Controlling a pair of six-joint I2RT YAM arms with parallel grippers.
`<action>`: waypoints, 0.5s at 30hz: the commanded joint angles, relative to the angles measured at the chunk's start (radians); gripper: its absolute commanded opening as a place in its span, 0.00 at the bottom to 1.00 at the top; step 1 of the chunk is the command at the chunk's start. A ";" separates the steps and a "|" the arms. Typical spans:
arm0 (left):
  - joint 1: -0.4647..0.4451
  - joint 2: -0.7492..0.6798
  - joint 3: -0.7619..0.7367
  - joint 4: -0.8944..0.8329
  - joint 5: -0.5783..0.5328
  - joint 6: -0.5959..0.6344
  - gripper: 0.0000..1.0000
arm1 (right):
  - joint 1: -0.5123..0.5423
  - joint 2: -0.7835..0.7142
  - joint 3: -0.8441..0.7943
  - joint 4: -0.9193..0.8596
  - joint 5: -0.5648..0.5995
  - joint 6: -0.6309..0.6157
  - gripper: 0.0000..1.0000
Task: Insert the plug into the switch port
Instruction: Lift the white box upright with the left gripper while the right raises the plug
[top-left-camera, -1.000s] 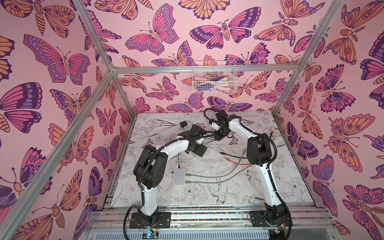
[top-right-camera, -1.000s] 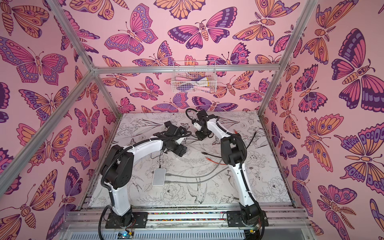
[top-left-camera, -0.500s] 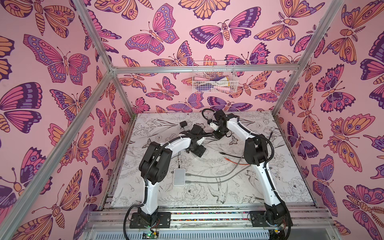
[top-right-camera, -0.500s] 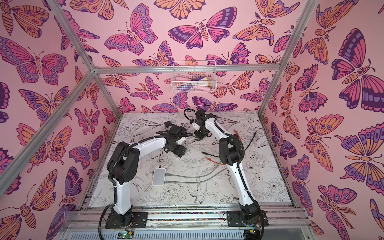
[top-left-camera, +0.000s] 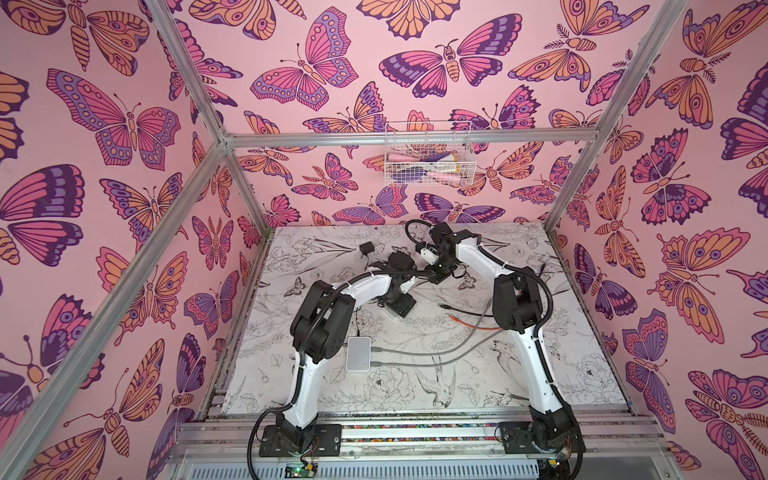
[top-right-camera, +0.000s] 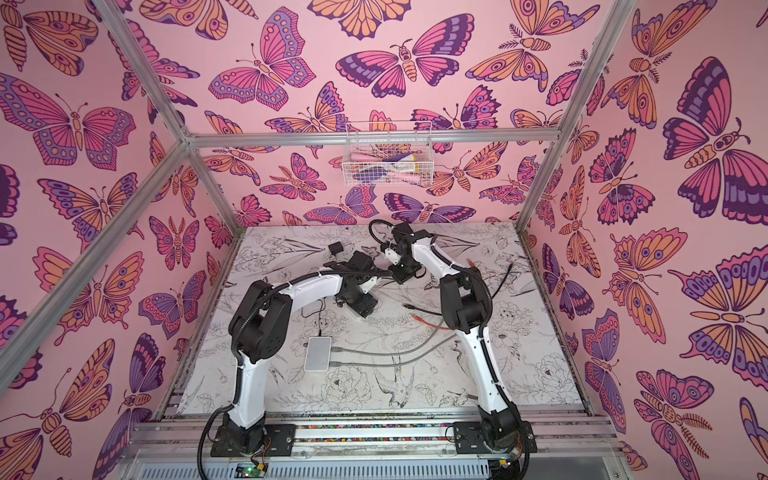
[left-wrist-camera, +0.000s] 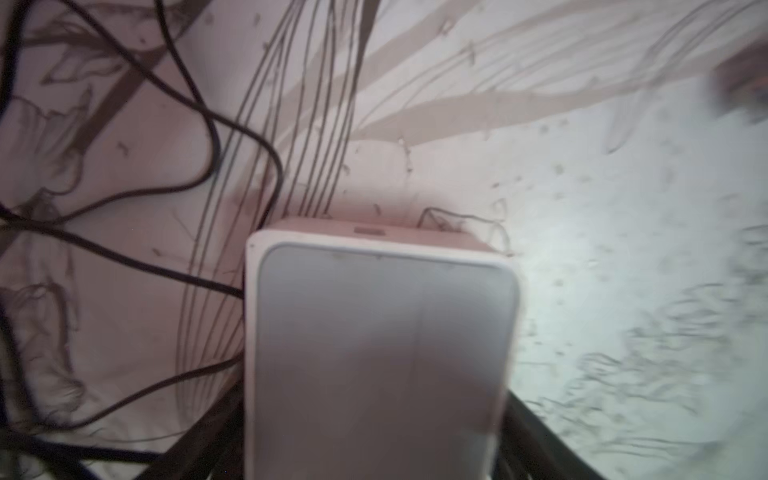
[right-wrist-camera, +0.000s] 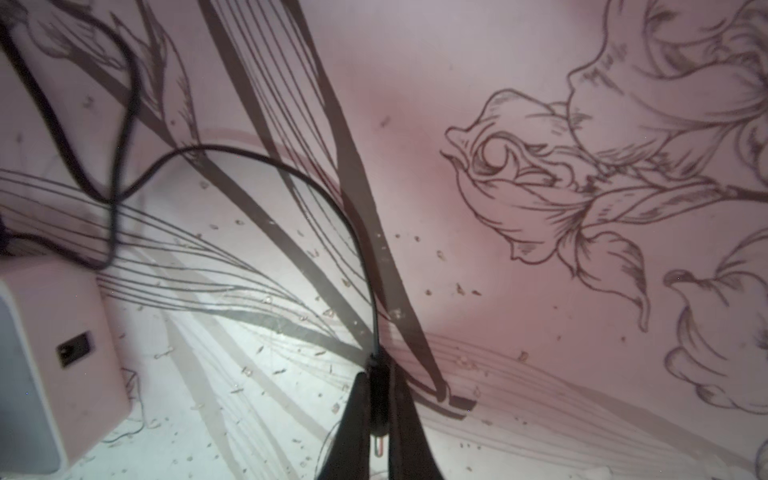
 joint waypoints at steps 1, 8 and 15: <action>-0.014 0.071 -0.027 -0.101 -0.052 0.007 0.81 | 0.017 0.013 -0.040 -0.064 -0.050 0.012 0.06; 0.017 -0.111 -0.049 -0.086 0.032 -0.044 0.00 | 0.014 -0.040 -0.099 -0.017 -0.012 0.035 0.00; 0.115 -0.868 -0.542 0.553 0.262 -0.190 0.00 | -0.107 -0.336 -0.413 0.357 -0.489 0.258 0.00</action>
